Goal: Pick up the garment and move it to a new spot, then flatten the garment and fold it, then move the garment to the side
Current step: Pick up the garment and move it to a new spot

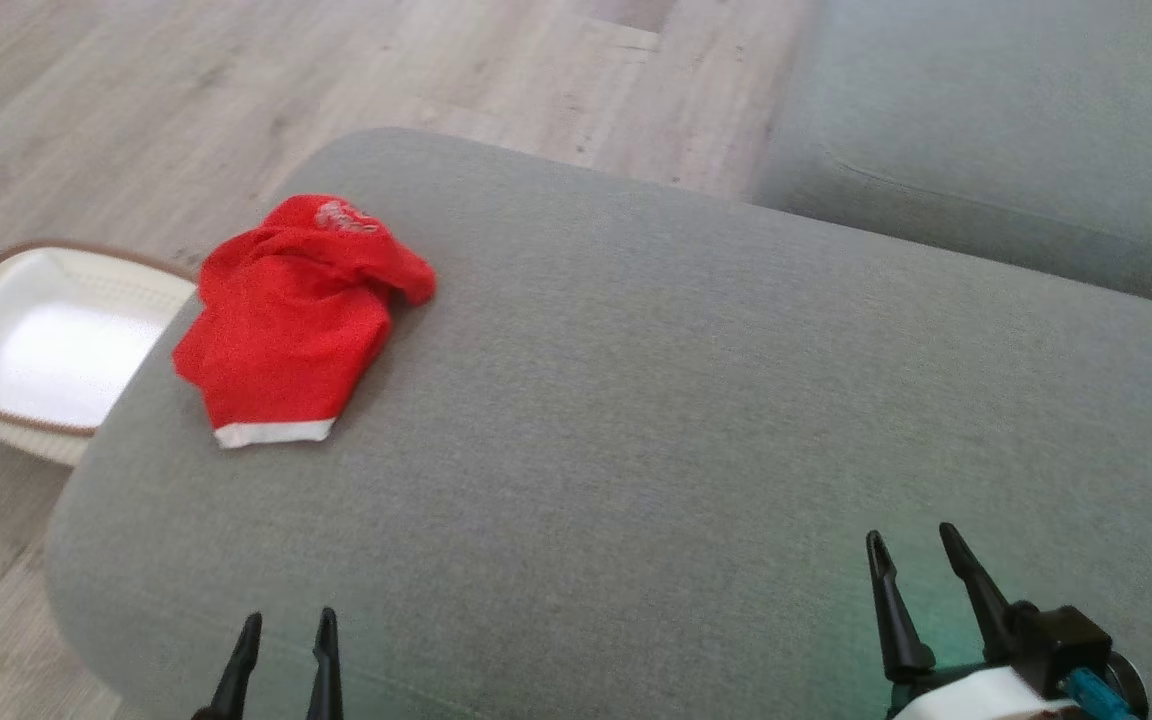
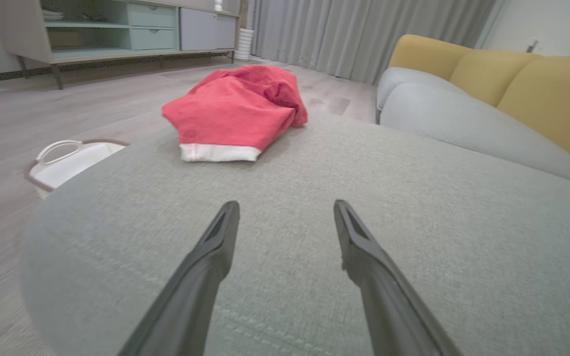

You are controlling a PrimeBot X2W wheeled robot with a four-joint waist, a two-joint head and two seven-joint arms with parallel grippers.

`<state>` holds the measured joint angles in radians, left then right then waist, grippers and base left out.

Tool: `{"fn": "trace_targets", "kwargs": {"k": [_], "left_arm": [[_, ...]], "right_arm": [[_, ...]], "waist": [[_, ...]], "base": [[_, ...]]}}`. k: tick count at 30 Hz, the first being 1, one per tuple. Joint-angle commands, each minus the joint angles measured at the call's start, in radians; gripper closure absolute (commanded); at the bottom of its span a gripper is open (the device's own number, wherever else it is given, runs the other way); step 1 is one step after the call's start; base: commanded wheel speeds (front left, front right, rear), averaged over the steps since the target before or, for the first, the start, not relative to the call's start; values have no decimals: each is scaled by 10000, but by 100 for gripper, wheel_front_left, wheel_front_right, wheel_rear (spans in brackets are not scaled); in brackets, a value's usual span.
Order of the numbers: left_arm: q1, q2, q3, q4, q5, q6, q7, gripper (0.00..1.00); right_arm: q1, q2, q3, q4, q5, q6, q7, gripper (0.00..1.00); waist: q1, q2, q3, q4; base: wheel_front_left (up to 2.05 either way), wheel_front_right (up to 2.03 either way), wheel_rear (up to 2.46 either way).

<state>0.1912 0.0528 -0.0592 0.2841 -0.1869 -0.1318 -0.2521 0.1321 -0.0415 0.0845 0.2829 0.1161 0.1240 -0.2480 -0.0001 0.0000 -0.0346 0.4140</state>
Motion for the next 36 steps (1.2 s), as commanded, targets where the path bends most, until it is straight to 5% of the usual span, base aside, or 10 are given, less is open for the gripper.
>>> {"fn": "trace_targets", "kwargs": {"k": [1, 7, 12, 19, 31, 32, 33, 36], "left_arm": [[-411, -25, 359, -396, -58, 49, -97, 0], [-1043, 28, 1216, -782, -558, 42, -97, 0], [-2646, 617, 1690, -534, -1225, 20, -97, 0], [-6064, 1813, 1219, 2105, -1699, 14, 786, 0], [-9631, 2264, 591, 7147, -2133, 87, 2769, 0], [-9758, 2307, 541, 7472, -2122, 83, 2903, 22], [-9945, 2368, 456, 7960, -2180, 60, 3103, 100], [-10090, 2528, 185, 8253, -2228, 25, 3151, 100]], "right_arm": [[-395, -88, 199, -273, 78, 67, -137, 0], [-713, -87, 267, -348, -51, 67, -137, 0], [-1195, -87, -38, -562, -574, 67, -137, 0], [-1620, -87, -569, -839, -1659, 67, -137, 0], [-1706, -87, -602, -1511, -2233, 67, 49, 0], [-1712, -87, -581, -1563, -2191, 67, 71, 0], [-1720, -87, -578, -1614, -2066, 67, 78, 0], [-1695, -87, -577, -1522, -1846, 67, 58, 0]], "waist": [[1, 0, -7, 247], [1, 0, 816, -114], [1, 0, 2148, -463], [1, 0, 3709, -575], [1, 0, 4623, -937], [1, 0, 4615, -1002], [1, 0, 4535, -1125], [1, 0, 4272, -1303]], "base": [[0, 0, 0], [0, 0, 0], [0, 0, 0], [0, 0, 0], [0, 0, 0], [0, 0, 0], [0, 0, 0], [0, 0, 0]]}}
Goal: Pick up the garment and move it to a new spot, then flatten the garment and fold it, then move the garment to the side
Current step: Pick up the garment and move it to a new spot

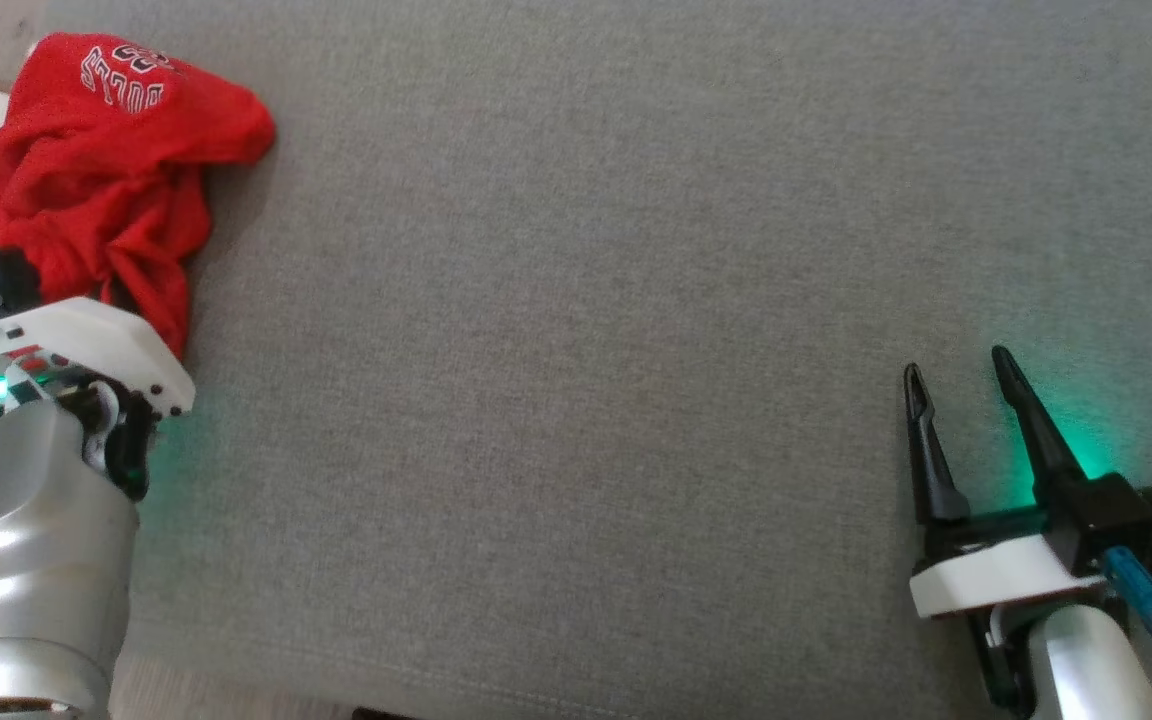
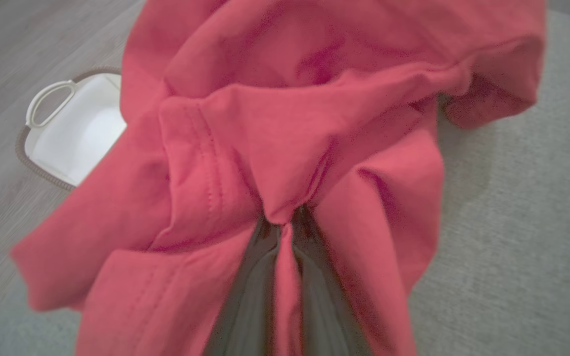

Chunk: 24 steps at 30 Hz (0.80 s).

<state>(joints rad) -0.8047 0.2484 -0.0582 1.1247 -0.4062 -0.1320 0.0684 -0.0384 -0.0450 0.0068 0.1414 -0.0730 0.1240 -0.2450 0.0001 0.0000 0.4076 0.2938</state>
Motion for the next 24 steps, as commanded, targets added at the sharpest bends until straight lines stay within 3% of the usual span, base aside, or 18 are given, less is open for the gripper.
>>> {"fn": "trace_targets", "kwargs": {"k": [1, 5, 10, 16, 24], "left_arm": [[-157, 601, 46, -224, -100, 23, -136, 100], [-314, 652, -661, -1240, -656, 17, -521, 100], [-96, 727, -2274, -3636, -1668, 16, -242, 100], [937, 1487, -3765, -7961, -3644, 15, 1394, 100], [2765, 2352, -4342, -13565, -6628, 90, 3812, 100]], "right_arm": [[32, -53, 224, -27, 121, 67, 11, 0], [181, -53, 236, 289, 493, 67, -74, 0], [288, -53, 443, 729, 969, 67, -147, 0], [134, -53, 839, 763, 1657, 67, -164, 0], [-41, -53, 1054, 639, 2350, 67, -166, 0]], "waist": [[-1, 0, -306, -170], [-1, 0, -884, -288], [-1, 0, -1770, -504], [-1, 0, -2403, -1216], [-1, 0, -2247, -2573]], "base": [[0, 0, 0], [0, 0, 0], [0, 0, 0], [0, 0, 0], [0, 0, 0]]}}
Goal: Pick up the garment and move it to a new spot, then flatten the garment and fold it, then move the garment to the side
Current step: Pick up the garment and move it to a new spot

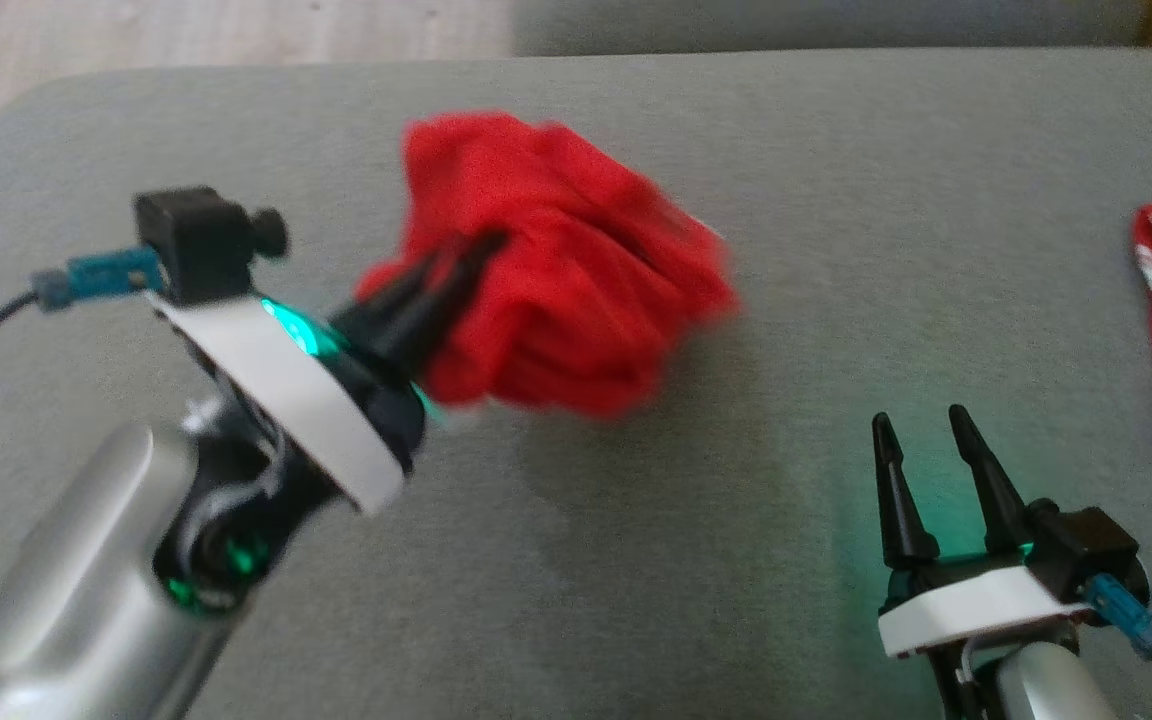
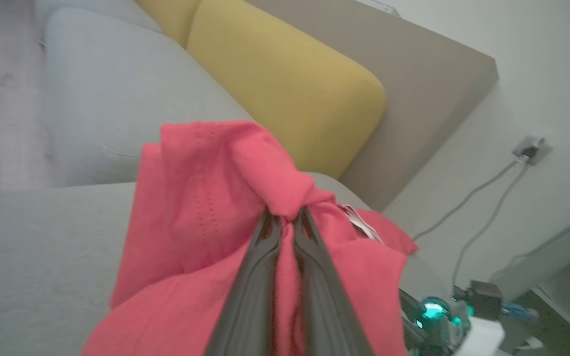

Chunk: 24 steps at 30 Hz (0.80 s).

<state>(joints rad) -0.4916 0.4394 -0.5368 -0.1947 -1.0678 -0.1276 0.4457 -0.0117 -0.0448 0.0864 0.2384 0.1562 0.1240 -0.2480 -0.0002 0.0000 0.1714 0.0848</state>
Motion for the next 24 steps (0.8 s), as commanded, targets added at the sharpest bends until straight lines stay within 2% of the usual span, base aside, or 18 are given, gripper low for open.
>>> {"fn": "trace_targets", "kwargs": {"k": [1, 6, 11, 17, 22, 24], "left_arm": [[-196, 548, 331, -861, -203, 88, 311, 100], [274, 1182, -73, -2534, -859, 296, 1471, 100], [92, 1413, -94, -2751, -1037, 628, 2028, 100], [-775, 806, -404, -1309, -1261, 1220, 2673, 100], [-1749, -78, -1551, 472, 367, 1230, 2536, 100], [-1890, -622, -2122, 1124, 1110, 1226, 2187, 45]], "right_arm": [[-344, -55, 274, -353, 139, 67, -136, 0], [-548, -55, 355, -432, 508, 67, -136, 0], [-709, -55, 436, -463, 788, 67, -136, 0], [-978, -55, 659, -492, 1173, 67, -137, 0], [-1060, -55, 824, -444, 1415, 67, -137, 0], [-1030, -55, 880, -410, 1472, 67, -137, 0]], "waist": [[2, 0, 197, -655], [2, 0, 688, -1546], [2, 0, 1014, -2209], [2, 0, 1404, -3067], [2, 0, 1480, -3561], [2, 0, 1461, -3693]], "base": [[0, 0, 0], [0, 0, 0], [0, 0, 0], [0, 0, 0], [0, 0, 0], [0, 0, 0]]}}
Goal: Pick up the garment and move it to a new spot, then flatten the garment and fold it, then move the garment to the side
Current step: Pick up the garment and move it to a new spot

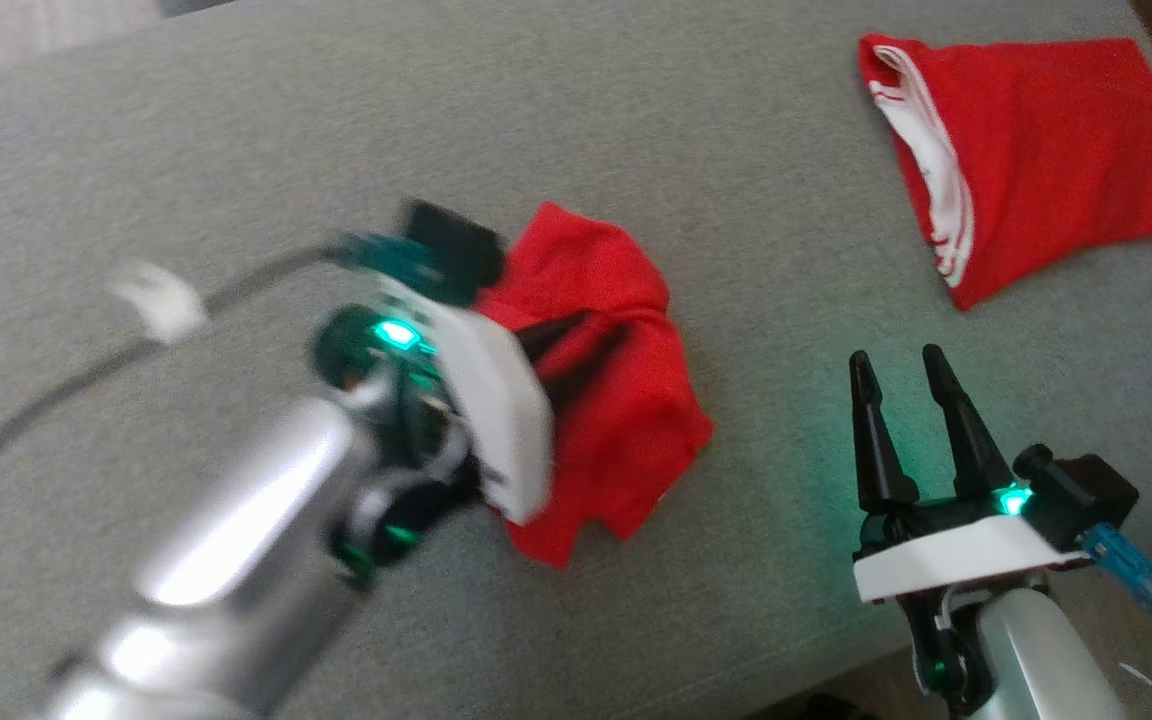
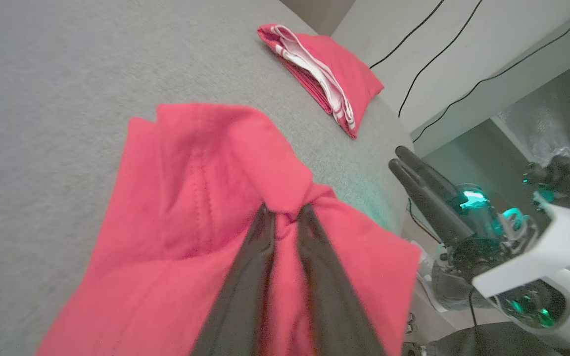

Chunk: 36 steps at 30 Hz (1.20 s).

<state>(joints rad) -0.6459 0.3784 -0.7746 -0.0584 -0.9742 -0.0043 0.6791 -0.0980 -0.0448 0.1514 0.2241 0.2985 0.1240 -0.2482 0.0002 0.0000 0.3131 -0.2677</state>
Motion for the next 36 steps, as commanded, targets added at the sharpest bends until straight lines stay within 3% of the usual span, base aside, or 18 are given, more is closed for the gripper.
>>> {"fn": "trace_targets", "kwargs": {"k": [1, 5, 10, 14, 20, 24, 30, 36], "left_arm": [[-377, -304, -14, 26, 496, -42, -374, 0], [-429, -1298, -712, 560, 1908, -185, -2006, 0], [-111, -1852, -904, 518, 3246, -11, -4343, 0], [570, -1615, -456, 398, 3739, 545, -5832, 0], [2314, -799, 273, 711, 4221, 1572, -7862, 0], [3716, -496, 687, 1206, 4087, 2105, -8869, 0], [5448, -399, 1436, 1637, 3991, 2425, -9379, 0], [6447, -697, 2585, 1420, 4889, 2241, -9404, 0]], "right_arm": [[-150, -55, 251, -252, 66, 67, -135, 0], [-61, -54, 256, -198, 57, 67, -135, 0], [208, -54, -61, -219, -207, 67, -135, 0], [445, -54, -472, -333, -642, 67, -135, 0], [847, -54, -1275, -639, -1298, 67, -135, 0], [1121, -54, -1734, -707, -1673, 67, -135, 0], [1605, -54, -2287, -663, -2038, 67, -135, 0], [1972, -54, -2436, -431, -2299, 67, -135, 0]], "waist": [[-2, 0, 34, -220], [-2, 0, -54, -321], [-2, 0, -367, -67], [-2, 0, -790, 360], [-2, 0, -1561, 1197], [-2, 0, -2050, 1706], [-2, 0, -2686, 2423], [-2, 0, -3030, 2889]], "base": [[0, 0, 0], [0, 0, 0], [0, 0, 0], [0, 0, 0], [0, 0, 0], [0, 0, 0], [0, 0, 0], [0, 0, 0]]}}
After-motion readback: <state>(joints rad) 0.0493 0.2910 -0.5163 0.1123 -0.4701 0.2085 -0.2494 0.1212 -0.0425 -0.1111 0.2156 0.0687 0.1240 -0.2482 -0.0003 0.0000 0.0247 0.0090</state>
